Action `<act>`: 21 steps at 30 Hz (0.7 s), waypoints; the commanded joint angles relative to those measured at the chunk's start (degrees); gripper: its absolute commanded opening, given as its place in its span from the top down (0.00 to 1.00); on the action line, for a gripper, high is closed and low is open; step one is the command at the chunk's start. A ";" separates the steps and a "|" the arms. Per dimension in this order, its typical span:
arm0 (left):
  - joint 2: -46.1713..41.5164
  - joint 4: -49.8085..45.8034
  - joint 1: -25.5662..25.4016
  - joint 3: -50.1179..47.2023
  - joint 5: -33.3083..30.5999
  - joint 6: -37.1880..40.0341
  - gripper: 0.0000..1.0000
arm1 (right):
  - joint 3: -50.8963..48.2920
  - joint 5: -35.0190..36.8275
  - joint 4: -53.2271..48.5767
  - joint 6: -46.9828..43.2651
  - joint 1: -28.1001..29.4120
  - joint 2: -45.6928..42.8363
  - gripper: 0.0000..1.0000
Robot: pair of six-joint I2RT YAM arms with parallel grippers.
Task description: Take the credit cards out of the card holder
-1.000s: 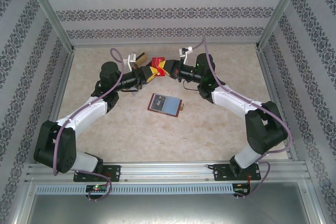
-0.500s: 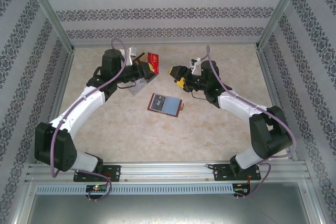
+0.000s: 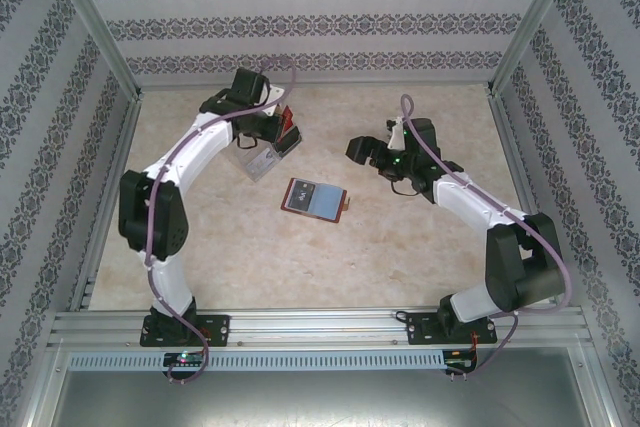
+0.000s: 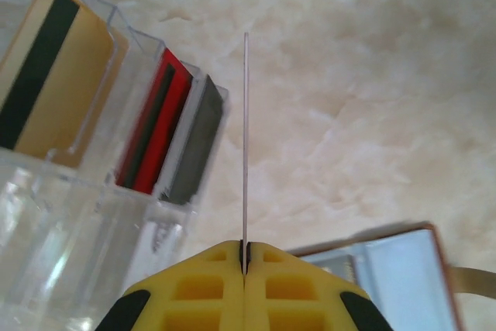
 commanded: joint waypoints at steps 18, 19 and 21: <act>18.52 -11.45 2.82 21.25 -4.01 20.91 1.00 | -0.46 -0.42 -1.22 -0.73 -0.26 -0.17 0.02; 18.56 -11.41 3.16 21.13 -3.72 20.77 1.00 | -0.50 -0.45 -1.12 -0.66 -0.18 -0.20 0.02; 18.80 -11.51 3.45 21.18 -2.80 20.91 1.00 | -0.55 -0.52 -1.22 -0.35 -0.06 -0.27 0.02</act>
